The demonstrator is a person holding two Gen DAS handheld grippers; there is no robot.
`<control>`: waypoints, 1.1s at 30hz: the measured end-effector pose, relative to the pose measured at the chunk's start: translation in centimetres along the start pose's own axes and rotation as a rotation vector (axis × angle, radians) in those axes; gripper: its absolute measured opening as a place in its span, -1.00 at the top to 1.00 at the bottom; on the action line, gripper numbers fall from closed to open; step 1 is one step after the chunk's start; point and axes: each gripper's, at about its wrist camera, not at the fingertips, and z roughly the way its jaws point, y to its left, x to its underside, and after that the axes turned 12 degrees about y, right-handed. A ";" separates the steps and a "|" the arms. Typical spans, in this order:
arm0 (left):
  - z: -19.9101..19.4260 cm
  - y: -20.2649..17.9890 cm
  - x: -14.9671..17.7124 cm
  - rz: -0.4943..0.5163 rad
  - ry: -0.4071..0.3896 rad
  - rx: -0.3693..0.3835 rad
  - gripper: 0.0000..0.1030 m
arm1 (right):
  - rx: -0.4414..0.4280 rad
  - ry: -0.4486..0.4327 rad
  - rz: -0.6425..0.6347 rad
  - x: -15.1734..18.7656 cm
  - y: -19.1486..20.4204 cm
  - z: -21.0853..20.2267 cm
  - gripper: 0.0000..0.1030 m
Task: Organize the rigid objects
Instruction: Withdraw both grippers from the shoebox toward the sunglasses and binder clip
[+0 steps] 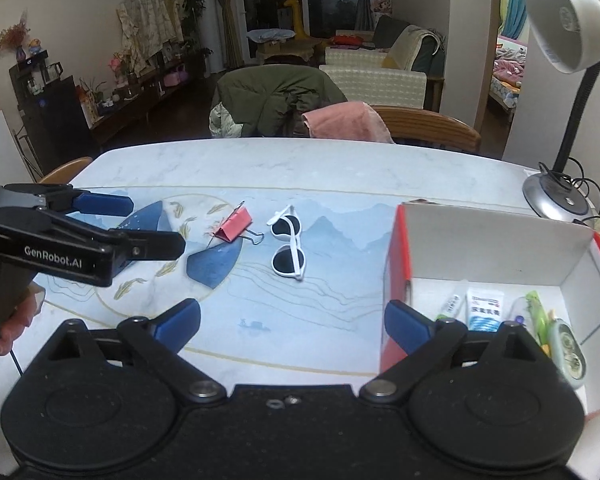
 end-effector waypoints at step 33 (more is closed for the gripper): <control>12.6 7.9 -3.2 0.292 0.059 0.028 -0.97 | 0.075 0.124 0.067 -6.0 0.7 13.5 -0.07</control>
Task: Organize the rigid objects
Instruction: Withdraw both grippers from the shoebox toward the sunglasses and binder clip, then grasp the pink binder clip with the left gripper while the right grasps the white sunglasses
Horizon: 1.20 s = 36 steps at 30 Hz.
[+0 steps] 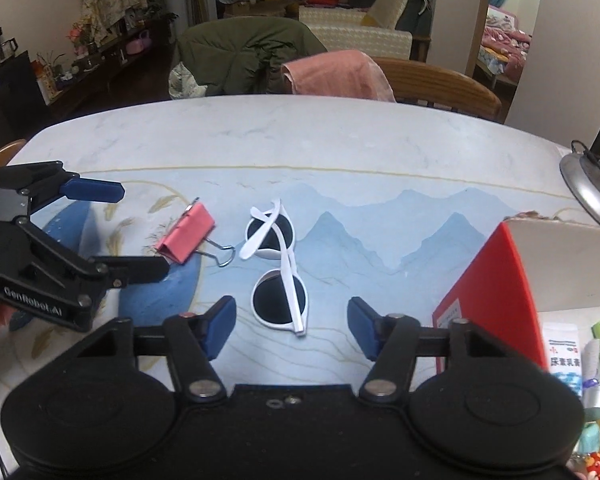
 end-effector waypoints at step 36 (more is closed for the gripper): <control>2.9 -0.2 -0.1 -0.213 -0.012 -0.050 0.34 | -0.016 0.027 0.054 -1.0 -0.1 3.2 0.91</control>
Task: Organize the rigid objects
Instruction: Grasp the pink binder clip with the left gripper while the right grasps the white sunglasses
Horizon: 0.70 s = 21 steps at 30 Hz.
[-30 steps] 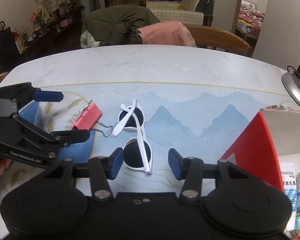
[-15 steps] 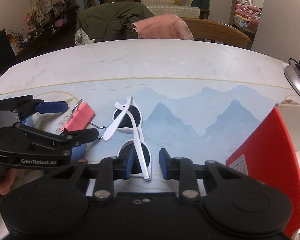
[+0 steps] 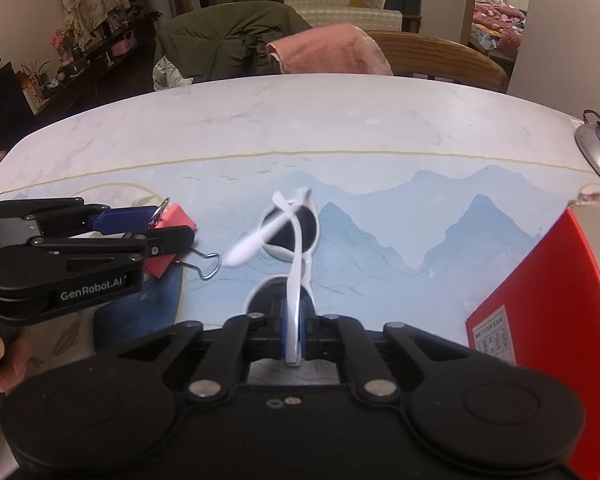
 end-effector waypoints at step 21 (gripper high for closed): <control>-6.3 -2.9 4.4 -0.129 0.015 0.083 0.34 | -0.066 -0.001 0.019 4.8 0.6 -5.6 0.91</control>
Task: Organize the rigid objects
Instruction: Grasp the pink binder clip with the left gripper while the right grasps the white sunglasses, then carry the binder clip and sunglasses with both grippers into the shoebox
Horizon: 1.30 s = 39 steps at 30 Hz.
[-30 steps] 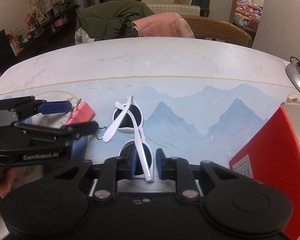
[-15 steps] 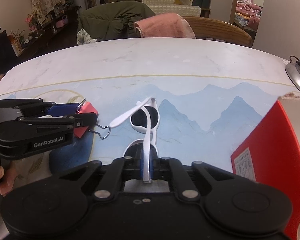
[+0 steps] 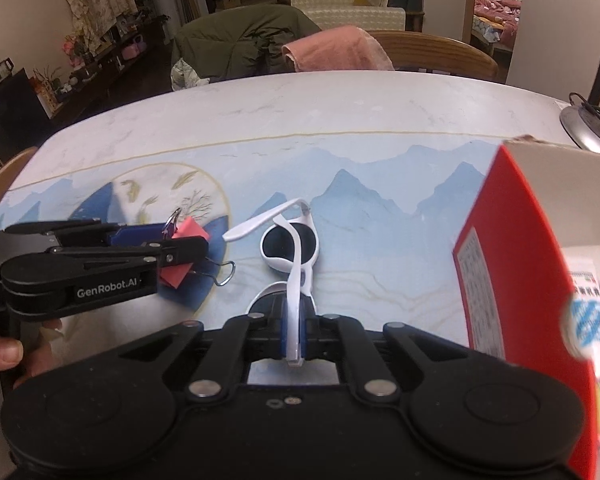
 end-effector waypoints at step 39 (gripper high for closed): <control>-6.4 -22.5 -2.9 0.185 -0.086 0.041 0.34 | 0.000 -0.187 0.116 6.3 -14.8 -16.0 0.91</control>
